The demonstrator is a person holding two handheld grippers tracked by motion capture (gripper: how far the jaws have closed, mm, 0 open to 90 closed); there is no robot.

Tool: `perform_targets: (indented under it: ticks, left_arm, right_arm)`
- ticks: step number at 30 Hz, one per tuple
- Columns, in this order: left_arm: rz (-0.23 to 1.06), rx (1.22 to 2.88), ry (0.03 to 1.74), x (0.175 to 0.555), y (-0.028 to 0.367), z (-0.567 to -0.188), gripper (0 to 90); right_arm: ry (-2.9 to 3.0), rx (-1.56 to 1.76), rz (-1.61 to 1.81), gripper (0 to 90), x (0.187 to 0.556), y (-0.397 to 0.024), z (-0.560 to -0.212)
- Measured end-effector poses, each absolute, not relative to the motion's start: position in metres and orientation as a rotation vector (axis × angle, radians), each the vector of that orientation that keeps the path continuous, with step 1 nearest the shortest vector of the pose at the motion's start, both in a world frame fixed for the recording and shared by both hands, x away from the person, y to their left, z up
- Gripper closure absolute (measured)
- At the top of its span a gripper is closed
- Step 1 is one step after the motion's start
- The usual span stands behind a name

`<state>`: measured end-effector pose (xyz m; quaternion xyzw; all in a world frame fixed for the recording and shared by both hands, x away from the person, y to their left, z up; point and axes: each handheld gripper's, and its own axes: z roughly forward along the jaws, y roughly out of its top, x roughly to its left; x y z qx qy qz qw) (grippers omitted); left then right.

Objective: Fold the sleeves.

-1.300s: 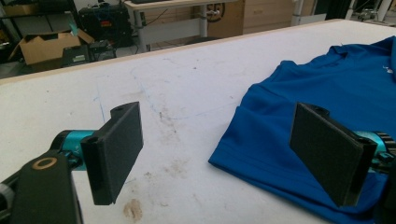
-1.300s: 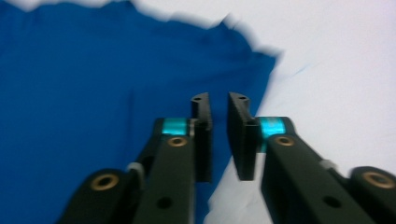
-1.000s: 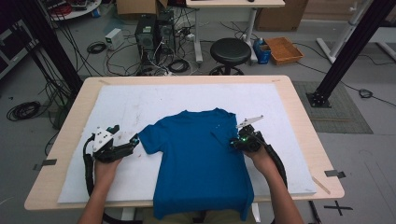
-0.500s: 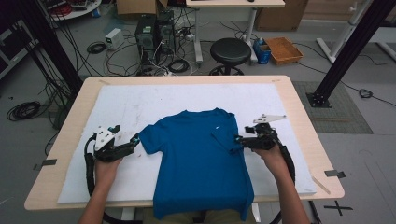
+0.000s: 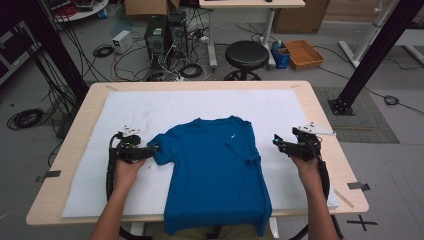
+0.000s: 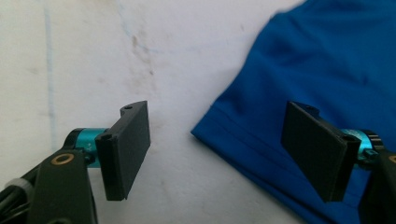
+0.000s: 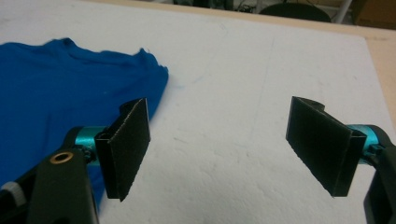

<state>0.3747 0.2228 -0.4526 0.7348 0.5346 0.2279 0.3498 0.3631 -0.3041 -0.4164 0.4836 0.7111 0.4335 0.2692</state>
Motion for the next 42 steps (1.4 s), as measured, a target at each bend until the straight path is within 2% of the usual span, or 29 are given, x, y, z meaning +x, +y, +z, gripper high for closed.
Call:
perform_targets:
  ticks: [1, 3, 7, 10, 12, 13, 17, 20, 22, 24, 25, 27, 28, 29, 31, 34, 36, 42]
  left_arm:
    - [0.619, 1.920, 1.380, 0.375, 0.219, -0.452, 24.0]
    - [0.620, 1.927, 1.368, 0.375, 0.216, -0.451, 34.9]
    - [0.613, 1.981, 1.247, 0.371, 0.208, -0.450, 81.8]
    - [0.597, 2.023, 1.263, 0.373, 0.203, -0.445, 85.6]
    - [0.513, 1.983, 1.314, 0.378, 0.205, -0.435, 85.7]
    - [0.513, 1.983, 1.314, 0.378, 0.205, -0.435, 85.7]
    - [0.386, 1.908, 1.245, 0.381, 0.195, -0.409, 85.6]
    - [0.247, 1.882, 1.165, 0.390, 0.169, -0.392, 85.6]
    - [0.216, 1.881, 1.144, 0.393, 0.158, -0.389, 85.6]
    - [0.192, 1.876, 1.113, 0.398, 0.142, -0.385, 85.2]
    - [0.192, 1.856, 1.094, 0.400, 0.134, -0.383, 82.0]
    - [0.280, 1.800, 1.073, 0.399, 0.120, -0.377, 52.4]
    - [0.380, 1.794, 1.043, 0.394, 0.116, -0.373, 49.0]
    - [0.380, 1.794, 1.043, 0.394, 0.116, -0.373, 45.2]
    - [0.429, 1.791, 1.028, 0.391, 0.121, -0.372, 45.2]
    - [0.477, 1.749, 1.050, 0.386, 0.139, -0.378, 40.0]
    - [0.477, 1.727, 1.058, 0.382, 0.154, -0.385, 27.4]
    - [0.478, 1.608, 0.985, 0.363, 0.200, -0.407, 21.8]
  right_arm:
    - [1.917, 1.302, 1.164, 21.6, 0.364, -0.305, -0.418]
    - [1.927, 1.305, 1.145, 21.6, 0.365, -0.305, -0.420]
    - [1.926, 1.301, 1.132, 21.7, 0.364, -0.303, -0.421]
    - [1.921, 1.298, 1.134, 21.7, 0.363, -0.304, -0.420]
    - [1.915, 1.297, 1.136, 21.7, 0.363, -0.304, -0.420]
    - [1.915, 1.297, 1.136, 21.7, 0.363, -0.304, -0.420]
    - [1.916, 1.314, 1.129, 21.7, 0.365, -0.305, -0.421]
    - [1.931, 1.306, 1.134, 21.7, 0.365, -0.303, -0.423]
    - [1.934, 1.302, 1.135, 21.8, 0.365, -0.303, -0.423]
    - [1.940, 1.302, 1.134, 21.7, 0.365, -0.302, -0.424]
    - [1.943, 1.304, 1.134, 21.7, 0.366, -0.302, -0.424]
    - [1.948, 1.309, 1.128, 21.7, 0.365, -0.302, -0.425]
    - [1.948, 1.307, 1.128, 21.7, 0.365, -0.303, -0.425]
    - [1.948, 1.307, 1.128, 21.7, 0.365, -0.303, -0.425]
    - [1.946, 1.313, 1.129, 21.7, 0.365, -0.304, -0.426]
    - [1.943, 1.316, 1.129, 21.7, 0.365, -0.306, -0.426]
    - [1.938, 1.308, 1.132, 21.7, 0.364, -0.305, -0.425]
    - [1.942, 1.287, 1.159, 21.1, 0.362, -0.305, -0.424]
